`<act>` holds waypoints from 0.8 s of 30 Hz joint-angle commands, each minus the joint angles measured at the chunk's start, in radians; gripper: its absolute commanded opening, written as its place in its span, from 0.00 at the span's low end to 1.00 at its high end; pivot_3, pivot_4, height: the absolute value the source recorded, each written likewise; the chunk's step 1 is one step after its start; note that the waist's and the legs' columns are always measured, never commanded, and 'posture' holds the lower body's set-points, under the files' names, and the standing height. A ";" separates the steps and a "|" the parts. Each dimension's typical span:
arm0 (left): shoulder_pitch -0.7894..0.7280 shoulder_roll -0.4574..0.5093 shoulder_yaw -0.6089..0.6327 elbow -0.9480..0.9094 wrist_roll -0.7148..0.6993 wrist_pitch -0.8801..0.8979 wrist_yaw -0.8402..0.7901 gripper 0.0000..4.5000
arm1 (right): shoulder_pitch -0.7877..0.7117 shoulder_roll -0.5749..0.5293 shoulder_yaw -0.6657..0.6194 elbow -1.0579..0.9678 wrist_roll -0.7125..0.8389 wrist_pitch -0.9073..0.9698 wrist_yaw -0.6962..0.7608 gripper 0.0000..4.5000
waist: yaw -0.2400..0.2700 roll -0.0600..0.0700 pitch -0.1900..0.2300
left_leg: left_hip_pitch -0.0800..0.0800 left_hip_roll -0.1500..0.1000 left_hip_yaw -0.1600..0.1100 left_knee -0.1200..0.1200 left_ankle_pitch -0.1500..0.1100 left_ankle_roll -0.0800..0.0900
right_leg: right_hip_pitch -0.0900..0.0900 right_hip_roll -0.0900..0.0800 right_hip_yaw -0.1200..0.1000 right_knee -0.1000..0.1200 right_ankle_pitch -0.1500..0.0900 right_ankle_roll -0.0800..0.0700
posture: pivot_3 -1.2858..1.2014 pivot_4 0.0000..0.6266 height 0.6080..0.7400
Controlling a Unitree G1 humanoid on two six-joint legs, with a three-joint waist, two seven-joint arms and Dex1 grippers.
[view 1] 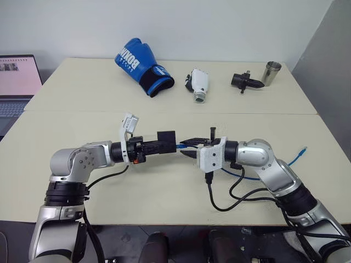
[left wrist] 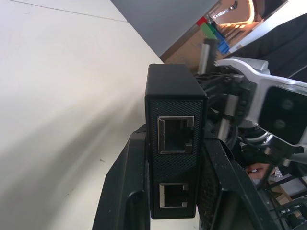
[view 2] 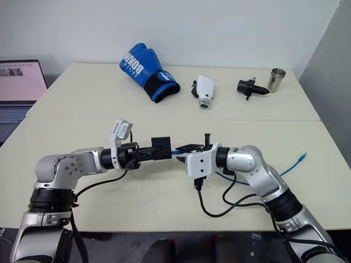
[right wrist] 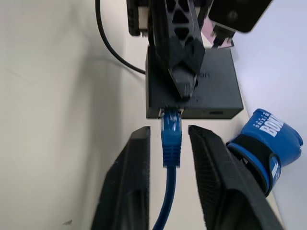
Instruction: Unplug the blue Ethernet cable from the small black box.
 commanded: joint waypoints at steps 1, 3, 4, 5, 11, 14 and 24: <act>-0.031 0.023 -0.037 -0.014 0.037 -0.054 -0.057 0.18 | 0.042 -0.026 -0.080 -0.149 0.144 0.143 0.056 0.54 | 0.001 0.000 0.000 | 0.000 0.000 0.000 0.000 0.000 0.000 | 0.000 0.000 0.000 0.000 0.000 0.000 | 0.52 0.24 1.00; -0.031 0.046 -0.079 -0.021 0.074 -0.093 -0.100 0.18 | 0.062 -0.028 -0.124 -0.221 0.244 0.274 0.073 0.54 | 0.001 0.000 0.000 | 0.000 0.000 0.000 0.000 0.000 0.000 | 0.000 0.000 0.000 0.000 0.000 0.000 | 0.52 0.24 1.00; -0.034 0.055 -0.096 -0.020 0.092 -0.113 -0.121 0.18 | 0.069 -0.024 -0.147 -0.254 0.298 0.356 0.071 0.54 | 0.002 0.000 0.000 | 0.000 0.000 0.000 0.000 0.000 0.000 | 0.001 0.000 0.000 0.000 0.000 0.000 | 0.52 0.24 1.00; -0.038 0.061 -0.108 -0.016 0.105 -0.133 -0.140 0.18 | 0.072 -0.019 -0.167 -0.282 0.346 0.441 0.067 0.54 | 0.002 0.000 0.000 | 0.000 0.000 0.000 0.000 0.000 0.000 | 0.001 0.000 0.000 0.000 0.000 0.000 | 0.52 0.24 1.00; -0.092 0.083 -0.137 0.009 0.158 -0.221 -0.232 0.18 | 0.083 0.078 -0.280 -0.309 0.630 0.822 -0.014 0.54 | 0.001 0.000 0.000 | 0.000 0.000 -0.001 0.000 0.000 0.000 | 0.001 0.000 -0.001 0.000 0.000 0.000 | 0.52 0.24 1.00; -0.106 0.089 -0.131 0.007 0.156 -0.228 -0.259 0.18 | 0.078 0.098 -0.310 -0.281 0.733 0.936 -0.011 0.54 | 0.000 0.000 0.000 | 0.000 0.000 0.000 0.000 0.000 0.000 | 0.001 0.000 0.000 0.000 0.000 0.000 | 0.52 0.24 1.00; -0.116 0.105 -0.122 0.010 0.157 -0.226 -0.303 0.18 | 0.034 0.114 -0.301 -0.162 0.783 0.966 -0.006 0.54 | -0.001 0.000 0.000 | 0.000 0.000 0.000 -0.001 0.000 0.000 | 0.000 0.000 0.000 -0.001 0.000 0.000 | 0.52 0.24 1.00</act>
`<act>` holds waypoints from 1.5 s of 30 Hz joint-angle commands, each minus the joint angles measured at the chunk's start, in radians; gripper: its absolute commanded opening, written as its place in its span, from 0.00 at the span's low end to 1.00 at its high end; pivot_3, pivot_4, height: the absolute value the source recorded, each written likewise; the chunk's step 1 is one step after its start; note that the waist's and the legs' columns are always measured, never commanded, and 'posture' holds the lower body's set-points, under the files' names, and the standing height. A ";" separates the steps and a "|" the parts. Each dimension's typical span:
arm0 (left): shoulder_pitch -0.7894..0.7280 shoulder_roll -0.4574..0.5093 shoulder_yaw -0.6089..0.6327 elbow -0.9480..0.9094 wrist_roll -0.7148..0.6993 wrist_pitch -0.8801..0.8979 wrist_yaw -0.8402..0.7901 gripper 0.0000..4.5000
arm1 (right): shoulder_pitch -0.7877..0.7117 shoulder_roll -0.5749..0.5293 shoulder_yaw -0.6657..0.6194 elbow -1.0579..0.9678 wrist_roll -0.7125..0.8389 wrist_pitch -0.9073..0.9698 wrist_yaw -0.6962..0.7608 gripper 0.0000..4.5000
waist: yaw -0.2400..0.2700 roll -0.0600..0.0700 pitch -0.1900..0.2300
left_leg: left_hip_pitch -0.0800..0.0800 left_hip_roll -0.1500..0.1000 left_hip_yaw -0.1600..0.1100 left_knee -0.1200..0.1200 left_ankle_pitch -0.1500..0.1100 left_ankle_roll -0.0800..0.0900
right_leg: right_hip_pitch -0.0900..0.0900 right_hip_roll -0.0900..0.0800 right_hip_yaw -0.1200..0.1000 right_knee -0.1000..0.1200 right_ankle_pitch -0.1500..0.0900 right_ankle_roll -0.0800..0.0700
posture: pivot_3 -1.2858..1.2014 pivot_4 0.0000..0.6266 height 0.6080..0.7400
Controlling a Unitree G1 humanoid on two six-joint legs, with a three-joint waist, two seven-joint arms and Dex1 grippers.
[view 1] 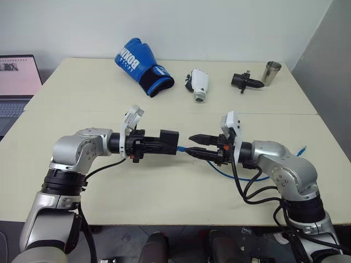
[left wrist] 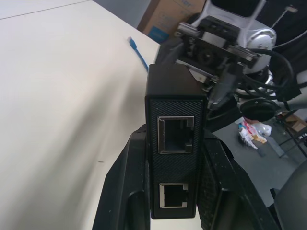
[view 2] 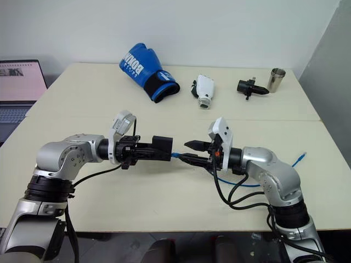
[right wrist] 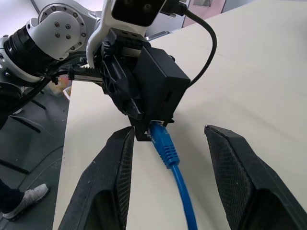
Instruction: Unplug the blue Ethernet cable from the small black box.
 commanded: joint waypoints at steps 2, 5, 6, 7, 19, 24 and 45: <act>-0.026 0.012 0.027 -0.001 -0.006 -0.013 -0.019 0.18 | -0.023 0.000 0.019 0.018 0.016 -0.019 0.023 0.54 | 0.000 0.000 0.000 | 0.000 0.000 0.000 0.000 0.000 0.000 | 0.000 0.000 0.000 0.000 0.000 0.000 | 0.52 0.24 1.00; -0.028 0.012 0.028 0.002 -0.006 -0.014 -0.021 0.18 | -0.030 -0.003 0.032 0.025 0.031 -0.005 0.041 0.54 | 0.000 0.000 0.000 | 0.000 0.000 0.000 0.000 0.000 0.000 | 0.000 0.000 0.000 0.000 0.000 0.000 | 0.52 0.24 1.00; -0.028 0.013 0.028 0.002 -0.006 -0.015 -0.023 0.18 | -0.034 -0.002 0.037 0.029 0.034 0.001 0.045 0.54 | 0.000 0.000 0.000 | 0.000 0.000 0.000 0.000 0.000 0.000 | 0.000 0.000 0.000 0.000 0.000 0.000 | 0.52 0.24 1.00; -0.028 0.013 0.027 0.002 -0.006 -0.016 -0.024 0.18 | -0.037 -0.002 0.040 0.032 0.037 0.004 0.047 0.54 | 0.000 0.000 0.000 | 0.000 0.000 0.000 0.000 0.000 0.000 | 0.000 0.000 0.000 0.000 0.000 0.000 | 0.52 0.24 1.00; -0.021 0.017 0.019 -0.019 -0.001 -0.023 -0.037 0.18 | -0.086 0.032 0.064 0.127 0.043 0.038 0.065 0.54 | -0.001 0.000 0.000 | 0.000 0.000 0.000 0.000 0.000 0.000 | -0.001 0.000 0.000 0.000 0.000 0.000 | 0.52 0.24 1.00; -0.014 0.020 0.020 -0.027 -0.001 -0.026 -0.032 0.18 | -0.101 0.051 0.048 0.132 0.072 0.063 0.059 0.54 | -0.001 0.000 0.000 | -0.001 0.000 0.000 0.000 0.000 0.000 | -0.001 0.000 0.000 0.000 0.000 0.000 | 0.52 0.24 1.00; -0.009 0.013 0.019 -0.043 -0.004 -0.022 -0.019 0.18 | -0.112 0.063 0.024 0.171 0.109 0.087 0.045 0.54 | -0.001 0.000 0.000 | -0.001 0.000 0.000 0.000 0.000 0.000 | -0.001 0.000 0.000 0.000 0.000 0.000 | 0.52 0.24 1.00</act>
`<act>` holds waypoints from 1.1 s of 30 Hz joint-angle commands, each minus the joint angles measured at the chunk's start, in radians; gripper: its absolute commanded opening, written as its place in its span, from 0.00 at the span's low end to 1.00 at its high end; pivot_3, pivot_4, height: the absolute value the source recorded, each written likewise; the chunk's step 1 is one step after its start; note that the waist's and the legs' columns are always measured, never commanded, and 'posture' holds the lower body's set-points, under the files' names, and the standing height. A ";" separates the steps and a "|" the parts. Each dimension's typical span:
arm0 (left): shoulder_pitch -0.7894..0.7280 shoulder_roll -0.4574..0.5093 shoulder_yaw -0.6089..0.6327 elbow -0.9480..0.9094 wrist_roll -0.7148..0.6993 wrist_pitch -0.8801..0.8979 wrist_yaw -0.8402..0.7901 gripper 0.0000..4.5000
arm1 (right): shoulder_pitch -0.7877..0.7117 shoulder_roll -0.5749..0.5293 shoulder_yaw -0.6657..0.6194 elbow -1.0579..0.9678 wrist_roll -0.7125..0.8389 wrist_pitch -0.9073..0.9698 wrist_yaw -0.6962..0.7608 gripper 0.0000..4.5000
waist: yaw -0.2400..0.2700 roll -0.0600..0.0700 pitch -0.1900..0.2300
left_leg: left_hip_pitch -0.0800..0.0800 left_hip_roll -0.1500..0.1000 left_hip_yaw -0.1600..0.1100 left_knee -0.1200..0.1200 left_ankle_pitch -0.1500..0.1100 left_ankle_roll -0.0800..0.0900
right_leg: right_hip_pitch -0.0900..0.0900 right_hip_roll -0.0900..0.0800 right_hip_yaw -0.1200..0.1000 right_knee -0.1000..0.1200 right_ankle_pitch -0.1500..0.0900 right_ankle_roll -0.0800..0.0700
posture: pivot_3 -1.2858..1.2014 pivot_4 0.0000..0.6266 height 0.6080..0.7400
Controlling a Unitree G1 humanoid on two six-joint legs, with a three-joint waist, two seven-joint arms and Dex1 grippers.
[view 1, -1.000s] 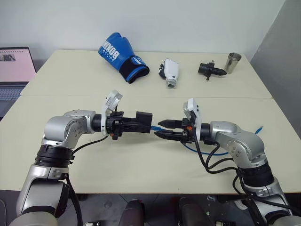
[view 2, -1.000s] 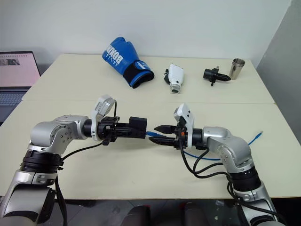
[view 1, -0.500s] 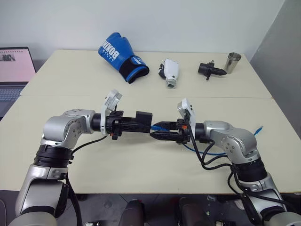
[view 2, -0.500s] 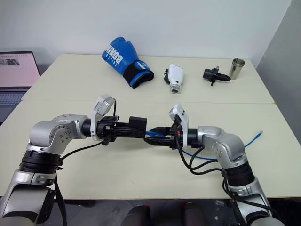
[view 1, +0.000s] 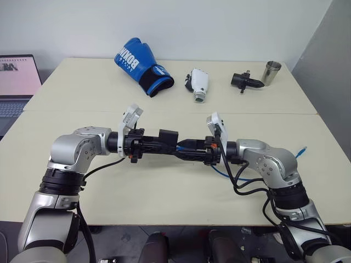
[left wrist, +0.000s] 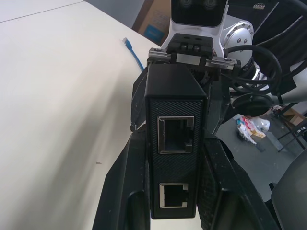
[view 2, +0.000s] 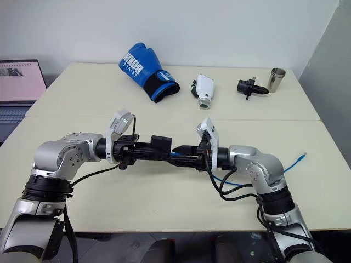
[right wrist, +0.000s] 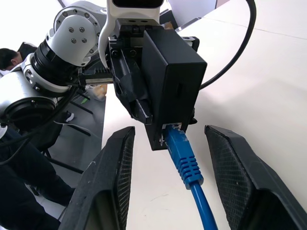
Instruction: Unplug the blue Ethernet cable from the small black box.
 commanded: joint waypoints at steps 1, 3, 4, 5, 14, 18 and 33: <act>-0.007 0.005 0.020 -0.033 -0.008 -0.004 0.001 0.18 | -0.012 -0.011 -0.026 -0.011 0.027 0.006 0.011 0.54 | 0.000 0.000 0.000 | 0.000 0.000 0.000 0.000 0.000 0.000 | 0.000 0.000 0.000 0.000 0.000 0.000 | 0.52 0.24 1.00; -0.007 0.003 0.022 -0.034 -0.010 -0.002 0.004 0.18 | -0.010 -0.015 -0.024 -0.013 0.026 0.007 0.015 0.54 | 0.000 0.000 0.000 | 0.000 0.000 0.000 0.000 0.000 0.000 | 0.000 0.000 0.000 0.000 0.000 0.000 | 0.52 0.24 1.00; -0.007 0.003 0.023 -0.034 -0.010 -0.002 0.005 0.18 | -0.010 -0.017 -0.024 -0.013 0.026 0.007 0.016 0.54 | 0.000 0.000 0.000 | 0.000 0.000 0.000 0.000 0.000 0.000 | 0.000 0.000 0.000 0.000 0.000 0.000 | 0.52 0.24 1.00; -0.007 0.002 0.023 -0.035 -0.011 -0.001 0.005 0.18 | -0.010 -0.019 -0.023 -0.013 0.025 0.007 0.017 0.54 | 0.000 0.000 0.000 | 0.000 0.000 0.000 0.000 0.000 0.000 | 0.000 0.000 0.000 0.000 0.000 0.000 | 0.52 0.24 1.00; -0.012 -0.003 0.021 -0.034 -0.013 0.001 0.008 0.18 | -0.014 -0.025 -0.012 -0.013 0.013 0.001 0.016 0.07 | 0.000 0.000 0.000 | 0.000 0.000 0.000 0.000 0.000 0.000 | 0.000 0.000 0.000 0.000 0.000 0.000 | 0.52 0.24 1.00; -0.013 -0.004 0.021 -0.032 -0.014 0.000 0.008 0.18 | -0.015 -0.029 -0.008 -0.014 0.008 -0.001 0.020 0.03 | 0.000 0.000 0.000 | 0.000 0.000 0.000 0.000 0.000 0.000 | 0.000 0.000 0.000 0.000 0.000 0.000 | 0.52 0.24 1.00; -0.020 0.034 0.053 0.002 0.001 -0.020 0.000 0.18 | 0.028 -0.114 -0.003 -0.018 0.000 0.006 0.070 0.02 | 0.000 0.000 0.000 | 0.000 0.000 0.000 0.000 0.000 0.000 | 0.000 0.000 0.000 0.000 0.000 0.000 | 0.52 0.24 1.00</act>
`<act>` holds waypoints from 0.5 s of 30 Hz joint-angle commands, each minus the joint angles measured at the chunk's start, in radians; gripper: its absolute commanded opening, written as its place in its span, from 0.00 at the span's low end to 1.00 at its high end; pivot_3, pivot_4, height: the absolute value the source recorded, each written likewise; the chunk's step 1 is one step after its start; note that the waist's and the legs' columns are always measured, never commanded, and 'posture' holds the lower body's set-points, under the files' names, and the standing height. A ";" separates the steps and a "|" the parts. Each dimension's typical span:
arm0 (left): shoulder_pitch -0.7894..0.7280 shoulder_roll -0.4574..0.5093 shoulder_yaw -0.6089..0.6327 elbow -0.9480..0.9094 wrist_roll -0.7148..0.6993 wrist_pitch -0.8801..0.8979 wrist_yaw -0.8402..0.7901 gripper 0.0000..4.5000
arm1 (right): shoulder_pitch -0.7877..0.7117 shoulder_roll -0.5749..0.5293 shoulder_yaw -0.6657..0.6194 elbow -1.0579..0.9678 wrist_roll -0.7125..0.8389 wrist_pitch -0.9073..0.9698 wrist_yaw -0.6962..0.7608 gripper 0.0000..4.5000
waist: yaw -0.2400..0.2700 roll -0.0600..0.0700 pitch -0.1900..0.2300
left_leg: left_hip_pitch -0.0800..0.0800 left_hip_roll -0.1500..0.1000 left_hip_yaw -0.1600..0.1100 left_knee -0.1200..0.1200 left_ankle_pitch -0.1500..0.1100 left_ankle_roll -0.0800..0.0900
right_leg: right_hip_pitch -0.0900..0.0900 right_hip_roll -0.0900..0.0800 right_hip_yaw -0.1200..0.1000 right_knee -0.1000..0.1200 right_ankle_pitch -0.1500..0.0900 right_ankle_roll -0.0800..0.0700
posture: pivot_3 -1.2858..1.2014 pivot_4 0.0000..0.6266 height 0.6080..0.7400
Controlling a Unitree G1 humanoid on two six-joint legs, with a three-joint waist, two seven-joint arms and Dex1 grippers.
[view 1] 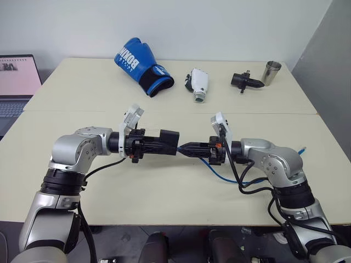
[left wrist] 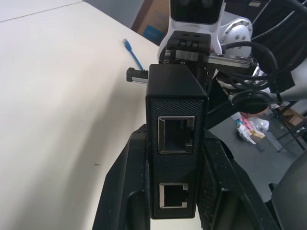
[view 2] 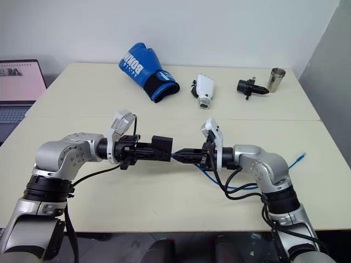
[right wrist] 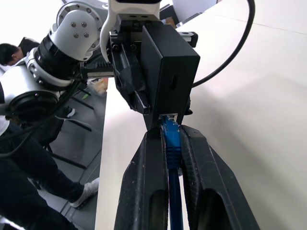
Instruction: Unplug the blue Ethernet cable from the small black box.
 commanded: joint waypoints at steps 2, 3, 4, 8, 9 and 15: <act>-0.019 0.048 0.061 0.006 0.005 -0.030 -0.002 0.18 | 0.035 -0.062 -0.014 -0.010 -0.002 0.004 0.022 0.00 | 0.000 0.000 0.000 | 0.000 0.000 0.000 0.000 0.000 0.000 | 0.000 0.000 0.000 0.000 0.000 0.000 | 0.52 0.24 1.00; -0.018 0.053 0.064 0.007 0.006 -0.035 -0.003 0.18 | 0.039 -0.071 -0.017 -0.010 0.000 0.003 0.023 0.00 | 0.000 0.000 0.000 | 0.000 0.000 0.000 0.000 0.000 0.000 | 0.000 0.000 0.000 0.000 0.000 0.000 | 0.52 0.24 1.00; -0.017 0.058 0.068 0.011 0.009 -0.039 -0.004 0.18 | 0.042 -0.080 -0.022 -0.008 0.002 0.003 0.023 0.00 | 0.000 0.000 0.000 | 0.000 0.000 0.000 0.000 0.000 0.000 | 0.000 0.000 0.000 0.000 0.000 0.000 | 0.52 0.24 1.00; -0.015 0.069 0.077 0.025 0.023 -0.060 -0.005 0.18 | 0.050 -0.104 -0.048 0.000 0.007 -0.002 0.017 0.00 | 0.000 0.000 0.000 | 0.000 0.000 0.000 0.000 0.000 0.000 | 0.000 0.000 0.000 0.000 0.000 0.000 | 0.52 0.24 1.00; -0.012 0.069 0.083 0.027 0.025 -0.064 0.001 0.18 | 0.053 -0.111 -0.063 0.004 0.004 -0.008 0.008 0.00 | 0.000 0.000 0.000 | 0.000 0.000 0.000 0.000 0.000 0.000 | 0.000 0.000 0.000 0.000 0.000 0.000 | 0.52 0.24 1.00; 0.020 0.027 0.126 0.057 0.060 -0.129 0.105 0.18 | 0.006 -0.096 -0.168 0.261 -0.192 -0.241 -0.232 0.00 | 0.000 0.000 0.000 | 0.000 0.000 0.000 0.000 0.000 0.000 | 0.000 0.000 0.000 0.000 0.000 0.000 | 0.52 0.24 1.00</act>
